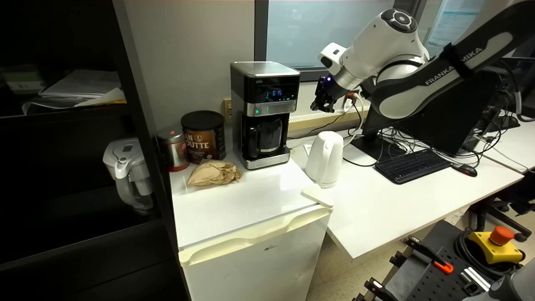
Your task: Press a button on the coffeemaker.
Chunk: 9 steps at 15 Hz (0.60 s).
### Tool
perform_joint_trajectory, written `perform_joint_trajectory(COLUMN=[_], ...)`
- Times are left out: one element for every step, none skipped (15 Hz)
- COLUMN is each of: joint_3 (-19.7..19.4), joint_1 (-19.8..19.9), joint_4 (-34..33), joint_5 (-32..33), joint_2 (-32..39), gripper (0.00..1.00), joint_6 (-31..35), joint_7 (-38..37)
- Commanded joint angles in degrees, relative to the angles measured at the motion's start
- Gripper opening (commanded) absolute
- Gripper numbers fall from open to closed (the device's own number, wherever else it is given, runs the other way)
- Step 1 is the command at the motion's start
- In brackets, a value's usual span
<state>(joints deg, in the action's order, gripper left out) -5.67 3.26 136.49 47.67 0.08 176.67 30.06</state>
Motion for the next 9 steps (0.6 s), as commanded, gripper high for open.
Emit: perform_joint_trajectory(joint_3=[0.8,1.0,1.2,1.5,1.6,1.8,1.9,2.0,2.1], joint_1=[0.2,0.2,0.2,0.1,0.1,0.1,0.1,0.1,0.1], joint_4=[-1.0,-1.3,-1.5,-2.1,-2.7,-3.3,-3.8,-4.7,-5.3], joint_5=[0.6,0.6,0.7,0.6,0.7,0.8,0.9,0.8,0.8], joint_2=[2.0,2.3,2.6,3.3,3.8,4.2,4.5,5.3,5.8], gripper=[0.03,0.03,0.03,0.03,0.03,0.03,0.02,0.03,0.03], joint_6=[3.6,4.0,4.4,4.8,5.2,5.2,5.4,5.4,5.4], joint_7=[1.1,1.2,1.3,1.3,1.5,1.5,1.6,1.7,1.7])
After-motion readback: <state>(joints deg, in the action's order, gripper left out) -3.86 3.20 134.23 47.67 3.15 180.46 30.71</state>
